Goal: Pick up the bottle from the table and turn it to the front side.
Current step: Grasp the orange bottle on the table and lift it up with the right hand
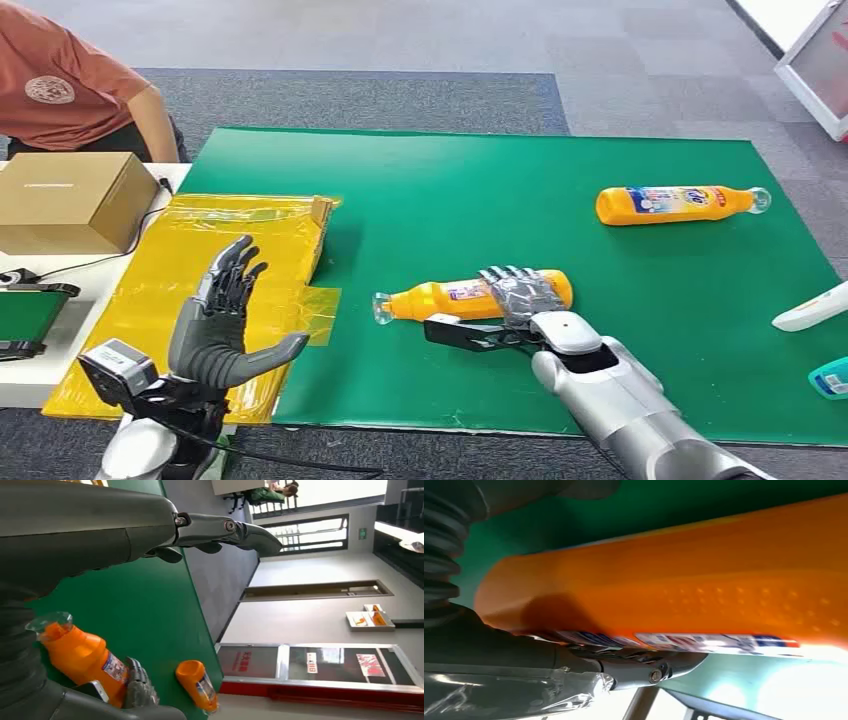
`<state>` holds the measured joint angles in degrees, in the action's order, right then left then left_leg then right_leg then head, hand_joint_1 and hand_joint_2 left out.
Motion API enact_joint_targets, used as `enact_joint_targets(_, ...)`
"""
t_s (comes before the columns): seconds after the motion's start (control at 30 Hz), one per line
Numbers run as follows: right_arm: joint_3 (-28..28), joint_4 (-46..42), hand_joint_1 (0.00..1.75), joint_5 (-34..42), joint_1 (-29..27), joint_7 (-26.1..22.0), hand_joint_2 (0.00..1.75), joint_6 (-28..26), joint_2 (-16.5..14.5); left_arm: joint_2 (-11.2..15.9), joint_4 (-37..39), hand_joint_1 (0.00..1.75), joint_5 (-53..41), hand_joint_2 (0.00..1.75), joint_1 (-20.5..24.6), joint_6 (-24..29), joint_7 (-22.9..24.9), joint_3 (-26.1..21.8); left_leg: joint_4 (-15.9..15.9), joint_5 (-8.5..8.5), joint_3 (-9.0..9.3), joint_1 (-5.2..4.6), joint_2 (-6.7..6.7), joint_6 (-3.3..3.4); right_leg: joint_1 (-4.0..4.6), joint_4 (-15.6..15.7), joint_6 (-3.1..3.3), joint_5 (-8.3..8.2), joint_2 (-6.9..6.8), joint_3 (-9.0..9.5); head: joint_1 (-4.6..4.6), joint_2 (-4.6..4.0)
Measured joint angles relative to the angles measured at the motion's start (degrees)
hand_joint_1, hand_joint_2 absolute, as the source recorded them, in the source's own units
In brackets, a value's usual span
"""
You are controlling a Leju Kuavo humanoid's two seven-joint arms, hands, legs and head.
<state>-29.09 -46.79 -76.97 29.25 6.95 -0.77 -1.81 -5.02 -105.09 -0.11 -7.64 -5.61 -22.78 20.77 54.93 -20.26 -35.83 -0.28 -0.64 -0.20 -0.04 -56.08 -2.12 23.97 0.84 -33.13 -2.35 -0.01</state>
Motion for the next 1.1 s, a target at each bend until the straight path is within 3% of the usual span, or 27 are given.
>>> enact_joint_targets(0.2,-1.8,0.8,0.01,2.1,1.2,-0.7,1.75,1.6,0.4,0.0,-0.5,0.0,0.6,1.75,0.0,-0.6,-0.4,-0.7,0.0,0.01,0.06,0.0,0.0,0.0,0.0,0.0,-0.01,-0.01,0.0,0.08,-0.01,0.0)
enact_joint_targets(0.23,-2.1,0.9,0.33,2.4,1.5,-0.7,1.75,1.9,0.6,0.1,-0.6,0.0,0.6,1.75,0.0,-0.8,-0.5,-0.7,0.0,0.01,0.06,0.0,0.0,0.0,0.0,0.0,-0.01,-0.01,0.0,0.08,-0.01,0.01)
enact_joint_targets(0.33,-3.4,1.6,1.62,3.4,2.5,-1.0,1.75,3.3,1.0,0.1,-0.8,0.0,0.8,1.75,0.0,-1.2,-0.5,-0.7,0.0,0.01,0.07,0.0,0.0,0.0,0.0,0.0,-0.02,-0.01,-0.01,0.1,-0.01,0.01)
enact_joint_targets(0.37,-3.9,1.9,1.75,3.7,2.7,-1.1,1.75,3.5,1.1,0.1,-0.9,0.0,0.8,1.75,0.0,-1.3,-0.5,-0.7,0.0,0.01,0.08,0.0,0.0,0.0,0.0,0.0,-0.02,-0.01,-0.01,0.11,-0.01,0.01)
enact_joint_targets(0.7,-5.8,1.9,1.75,10.2,2.6,-3.3,1.75,-0.1,2.3,0.1,-1.0,0.0,1.3,1.75,0.1,-2.1,-0.6,-0.8,0.0,0.01,0.1,0.0,0.0,0.0,0.0,0.0,-0.02,-0.01,-0.01,0.13,-0.01,0.0)
enact_joint_targets(1.1,3.6,-19.4,1.75,46.8,-11.9,-21.9,1.75,-1.4,2.7,0.6,-1.3,0.0,1.6,1.75,-0.9,-1.0,-1.6,-0.8,0.0,-0.06,0.01,0.0,-0.05,-0.03,0.02,0.0,-0.01,0.08,-0.03,0.09,-0.01,0.0)
